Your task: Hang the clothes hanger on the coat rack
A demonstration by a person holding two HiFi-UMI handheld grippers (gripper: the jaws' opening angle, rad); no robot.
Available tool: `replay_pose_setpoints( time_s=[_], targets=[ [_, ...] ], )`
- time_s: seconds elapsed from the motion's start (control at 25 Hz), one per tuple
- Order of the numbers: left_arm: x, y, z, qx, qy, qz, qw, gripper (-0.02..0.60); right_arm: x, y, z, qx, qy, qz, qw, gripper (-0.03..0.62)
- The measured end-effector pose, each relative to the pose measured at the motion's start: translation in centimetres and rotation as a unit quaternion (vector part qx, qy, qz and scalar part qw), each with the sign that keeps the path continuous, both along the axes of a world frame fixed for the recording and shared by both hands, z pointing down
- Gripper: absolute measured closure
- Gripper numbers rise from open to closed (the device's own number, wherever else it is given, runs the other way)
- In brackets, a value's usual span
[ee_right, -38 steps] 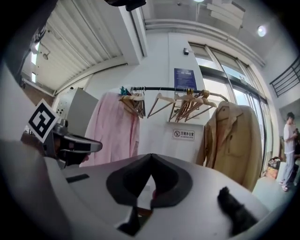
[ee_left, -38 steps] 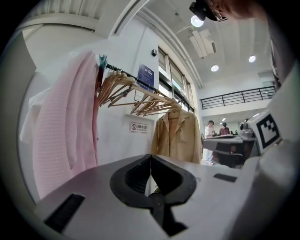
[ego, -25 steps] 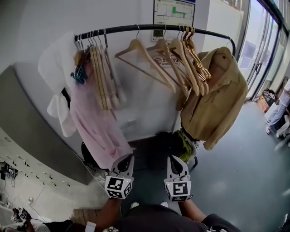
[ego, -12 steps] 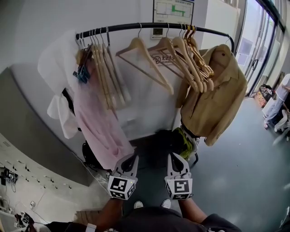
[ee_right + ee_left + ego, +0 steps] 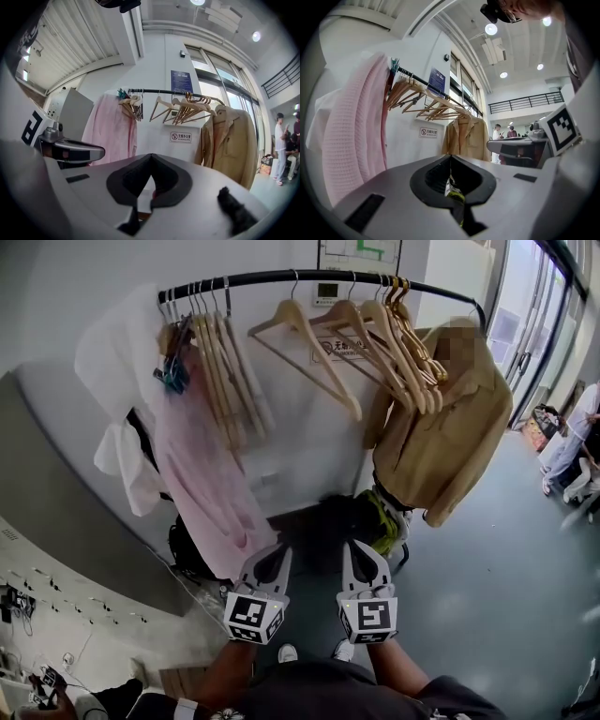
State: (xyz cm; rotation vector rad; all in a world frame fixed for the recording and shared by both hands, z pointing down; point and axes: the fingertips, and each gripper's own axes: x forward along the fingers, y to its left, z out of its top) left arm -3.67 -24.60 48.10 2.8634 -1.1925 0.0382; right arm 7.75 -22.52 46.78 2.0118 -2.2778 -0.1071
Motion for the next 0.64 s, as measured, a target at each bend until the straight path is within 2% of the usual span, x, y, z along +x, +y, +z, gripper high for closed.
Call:
replay_pose_setpoints(
  time_s=[0.64],
  targets=[
    [-0.28,0.12,-0.22,0.003,-0.002,-0.015,0.9999,0.571,0.06,-0.39,-0.04,-0.002,0.002,-0.011,1.000,0.582]
  ],
)
